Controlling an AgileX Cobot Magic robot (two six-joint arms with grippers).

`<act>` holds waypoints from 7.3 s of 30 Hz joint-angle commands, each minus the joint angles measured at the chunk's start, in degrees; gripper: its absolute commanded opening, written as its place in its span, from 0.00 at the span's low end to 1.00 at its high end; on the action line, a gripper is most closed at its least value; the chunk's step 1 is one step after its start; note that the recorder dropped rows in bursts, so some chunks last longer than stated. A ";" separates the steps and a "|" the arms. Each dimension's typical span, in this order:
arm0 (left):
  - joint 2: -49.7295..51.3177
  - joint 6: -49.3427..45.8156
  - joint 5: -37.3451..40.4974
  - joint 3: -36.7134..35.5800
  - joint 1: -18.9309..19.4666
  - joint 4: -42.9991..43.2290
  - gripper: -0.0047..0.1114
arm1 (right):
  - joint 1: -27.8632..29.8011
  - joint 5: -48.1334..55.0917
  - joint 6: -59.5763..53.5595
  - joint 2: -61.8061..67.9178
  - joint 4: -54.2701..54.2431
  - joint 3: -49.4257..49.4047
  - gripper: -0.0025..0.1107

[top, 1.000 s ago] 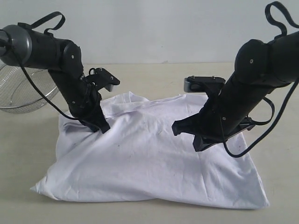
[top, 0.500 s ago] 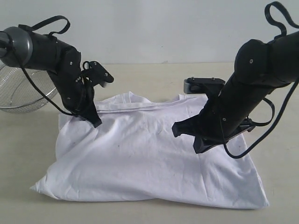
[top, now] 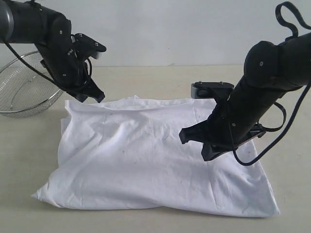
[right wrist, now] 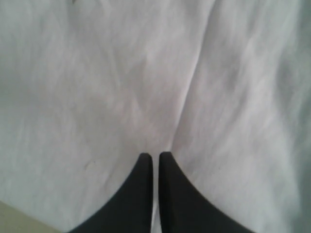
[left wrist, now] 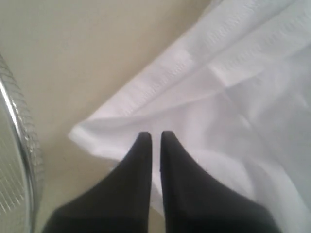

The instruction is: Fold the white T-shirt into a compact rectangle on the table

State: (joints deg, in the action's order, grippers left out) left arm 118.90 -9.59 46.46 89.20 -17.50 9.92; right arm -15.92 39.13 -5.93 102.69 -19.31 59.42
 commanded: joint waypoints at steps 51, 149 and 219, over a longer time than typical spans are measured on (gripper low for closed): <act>-2.59 6.73 -0.27 -16.35 0.27 4.37 0.08 | -0.02 4.30 -1.45 -0.77 0.33 -0.08 0.02; -19.06 -13.30 -16.09 -34.23 0.27 -30.23 0.08 | 0.09 -1.79 21.90 -6.03 21.63 -16.71 0.02; -1.97 -15.30 11.61 3.78 1.15 -35.03 0.08 | 12.97 1.42 9.70 -21.36 7.55 -16.71 0.02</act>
State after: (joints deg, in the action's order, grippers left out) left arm 120.31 -24.68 59.29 97.07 -16.38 -22.17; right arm -5.12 37.62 9.16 83.31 -8.33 42.76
